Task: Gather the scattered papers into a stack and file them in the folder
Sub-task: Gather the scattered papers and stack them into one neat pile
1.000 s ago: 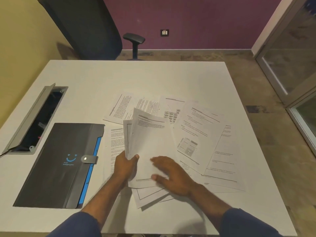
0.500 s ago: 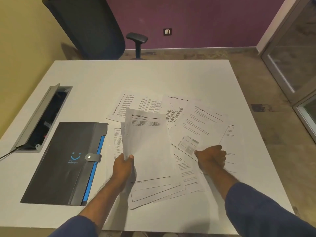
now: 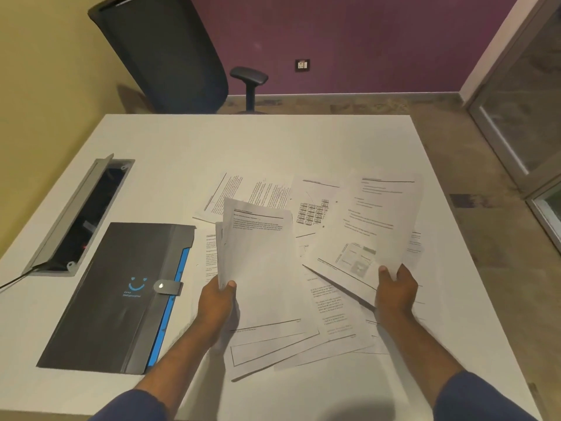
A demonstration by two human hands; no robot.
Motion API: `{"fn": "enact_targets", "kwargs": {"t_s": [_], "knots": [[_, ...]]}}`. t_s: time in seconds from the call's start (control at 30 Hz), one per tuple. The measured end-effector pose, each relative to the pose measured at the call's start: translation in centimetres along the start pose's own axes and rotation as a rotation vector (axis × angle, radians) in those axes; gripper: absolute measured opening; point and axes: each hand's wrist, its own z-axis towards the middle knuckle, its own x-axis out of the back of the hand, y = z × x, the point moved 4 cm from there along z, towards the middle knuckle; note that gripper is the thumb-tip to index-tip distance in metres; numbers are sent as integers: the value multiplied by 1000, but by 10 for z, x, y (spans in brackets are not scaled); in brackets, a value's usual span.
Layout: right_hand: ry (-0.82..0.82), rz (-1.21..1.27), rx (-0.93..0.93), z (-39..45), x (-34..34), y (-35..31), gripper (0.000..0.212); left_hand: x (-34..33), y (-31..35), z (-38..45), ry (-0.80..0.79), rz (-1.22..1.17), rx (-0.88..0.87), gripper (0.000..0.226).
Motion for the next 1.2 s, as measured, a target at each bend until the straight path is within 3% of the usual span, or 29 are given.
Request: {"fn": "enact_targets", "kwargs": {"t_s": [0.1,0.2,0.33,0.6,0.77,0.9,1.0,1.2], "knots": [[-79,198,-67,-3,9,-13,17,2,3,2,2,-4,-6,34],[-305,340,-193,-5,10,-19,17,3,9,1,-18,-36,-5,36],[-574,301,-214,-15,-1,-21,21,-1,20,-7,-129,-182,-8,40],[-835,122,-190,-37,-23,-14,19,-6,36,-21,-345,-366,60,40],[-898,128,-254,-44,-28,-9,27,-5,32,-23,-393,-398,31,45],[-920,148,-257,-46,-30,-14,34,-7,37,-32,-397,-412,-51,74],[-920,138,-197,-49,-32,-22,44,-12,36,-31,-424,-430,-82,45],[-945,219,-104,-43,-36,-46,53,-4,47,-27,-466,-300,-129,35]]}}
